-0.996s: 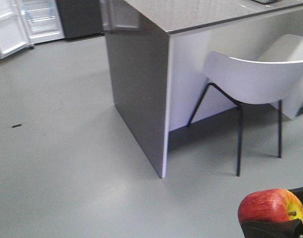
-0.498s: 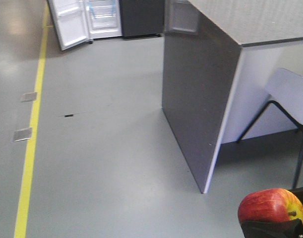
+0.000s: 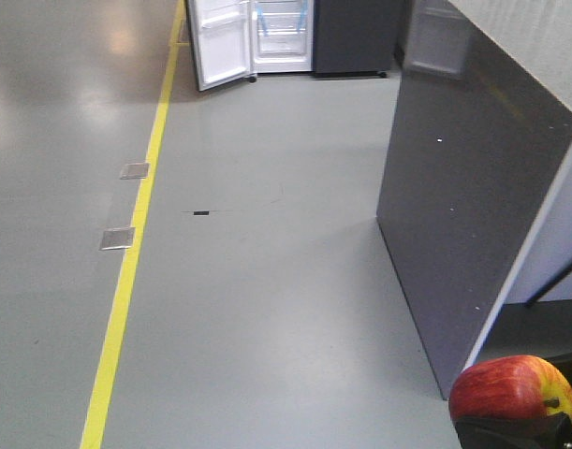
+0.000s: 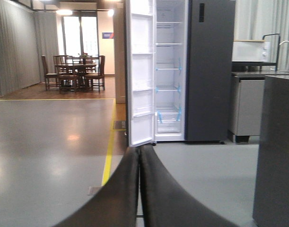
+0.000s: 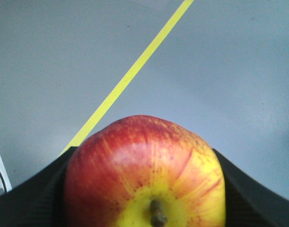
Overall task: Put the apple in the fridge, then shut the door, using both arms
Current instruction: 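Drive the base away from the counter, turning toward the open fridge, then drive forward along the yellow floor line toward the fridge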
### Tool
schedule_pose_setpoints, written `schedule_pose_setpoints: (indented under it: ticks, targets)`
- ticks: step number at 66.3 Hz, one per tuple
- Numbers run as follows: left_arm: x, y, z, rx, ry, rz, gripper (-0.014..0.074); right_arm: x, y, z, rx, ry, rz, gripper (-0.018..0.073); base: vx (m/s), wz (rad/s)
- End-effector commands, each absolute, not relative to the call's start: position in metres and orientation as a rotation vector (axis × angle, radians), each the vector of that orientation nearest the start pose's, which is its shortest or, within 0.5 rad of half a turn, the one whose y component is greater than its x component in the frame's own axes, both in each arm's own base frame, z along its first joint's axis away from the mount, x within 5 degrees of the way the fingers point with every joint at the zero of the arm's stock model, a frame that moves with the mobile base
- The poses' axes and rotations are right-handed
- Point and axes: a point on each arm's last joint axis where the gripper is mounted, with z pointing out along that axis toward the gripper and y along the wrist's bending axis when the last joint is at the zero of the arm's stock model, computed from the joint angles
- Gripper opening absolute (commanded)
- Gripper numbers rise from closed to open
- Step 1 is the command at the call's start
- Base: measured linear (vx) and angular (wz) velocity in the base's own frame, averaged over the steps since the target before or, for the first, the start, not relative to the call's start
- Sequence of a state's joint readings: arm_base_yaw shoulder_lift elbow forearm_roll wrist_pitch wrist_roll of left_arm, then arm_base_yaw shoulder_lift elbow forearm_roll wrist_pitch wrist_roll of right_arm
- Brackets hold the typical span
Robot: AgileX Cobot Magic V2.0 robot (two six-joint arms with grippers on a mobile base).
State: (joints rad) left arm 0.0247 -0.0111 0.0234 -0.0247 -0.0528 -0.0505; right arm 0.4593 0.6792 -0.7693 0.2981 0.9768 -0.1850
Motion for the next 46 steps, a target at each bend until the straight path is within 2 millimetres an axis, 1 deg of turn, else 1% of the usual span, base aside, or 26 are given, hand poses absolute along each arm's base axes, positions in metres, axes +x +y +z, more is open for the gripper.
schedule_pose_setpoints:
  ticks: [1,46]
  targets:
    - [0.0552,0.0014,0.2083,-0.079,1.382,-0.058,-0.0006,0.0912,0.0707,0.3465,-0.654,2.195,0.527,0.0186,0.07,0.26]
    - [0.0552,0.0014,0.2083,-0.079,1.382,-0.058,-0.0006,0.0912,0.0707,0.3465,-0.654,2.195,0.527,0.0186,0.06,0.19]
